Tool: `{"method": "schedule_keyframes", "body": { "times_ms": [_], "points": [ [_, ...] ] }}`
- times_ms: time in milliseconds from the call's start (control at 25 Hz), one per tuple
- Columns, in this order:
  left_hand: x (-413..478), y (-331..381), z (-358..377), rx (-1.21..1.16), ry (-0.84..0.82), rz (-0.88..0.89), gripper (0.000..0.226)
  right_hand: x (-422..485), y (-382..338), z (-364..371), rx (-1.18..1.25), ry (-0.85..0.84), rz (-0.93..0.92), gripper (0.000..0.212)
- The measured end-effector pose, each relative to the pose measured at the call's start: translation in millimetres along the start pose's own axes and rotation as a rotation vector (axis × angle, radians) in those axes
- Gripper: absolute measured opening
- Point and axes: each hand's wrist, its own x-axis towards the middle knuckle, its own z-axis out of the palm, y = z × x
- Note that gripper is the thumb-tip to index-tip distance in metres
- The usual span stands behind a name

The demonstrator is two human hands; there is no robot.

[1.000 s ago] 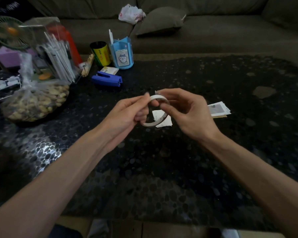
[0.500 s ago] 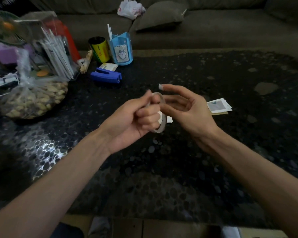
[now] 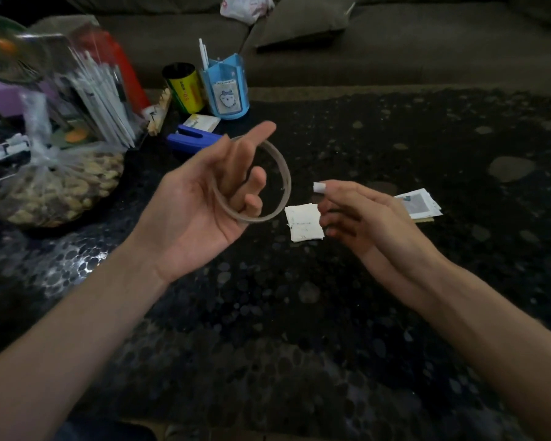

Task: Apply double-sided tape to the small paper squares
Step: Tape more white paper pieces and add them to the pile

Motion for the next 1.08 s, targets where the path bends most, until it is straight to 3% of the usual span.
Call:
{"method": "schedule_keyframes", "body": {
  "times_ms": [200,240,360,440,560,680,800,1000,1080],
  "points": [
    [3.4,-10.1,0.1,0.08,0.01,0.027,0.048,-0.6,2.4,3.7,0.024,0.001,0.014,0.017],
    [5.2,-10.5,0.8,0.192,0.002,0.01,0.05,-1.0,2.3,5.0,0.024,0.004,0.011,0.017],
    [10.5,-18.6,-4.2,0.838,0.064,-0.055,0.07,-2.6,3.5,5.3,0.013,0.029,0.004,0.017],
    [14.3,-27.7,-9.5,1.066,0.082,-0.079,0.088,-3.9,5.1,5.2,-0.022,0.038,-0.004,0.018],
    [15.5,-39.0,-16.0,1.015,0.073,-0.152,0.113,-7.4,7.3,8.5,-0.07,0.018,0.006,0.019],
    [17.5,-41.2,-18.2,0.974,0.115,-0.128,0.12,-9.3,10.1,9.9,-0.08,-0.009,0.036,0.019],
    [20.5,-40.8,-20.9,1.041,0.122,-0.047,0.109,-10.9,13.0,10.6,-0.066,-0.025,0.052,0.02],
    [21.3,-48.8,-23.4,1.201,0.244,0.206,0.024,-11.6,19.1,9.5,-0.023,-0.056,0.049,0.019],
    [19.2,-50.2,-23.8,1.187,0.276,0.185,0.02,-11.0,20.4,7.9,-0.029,-0.055,0.049,0.019]
  ]
}}
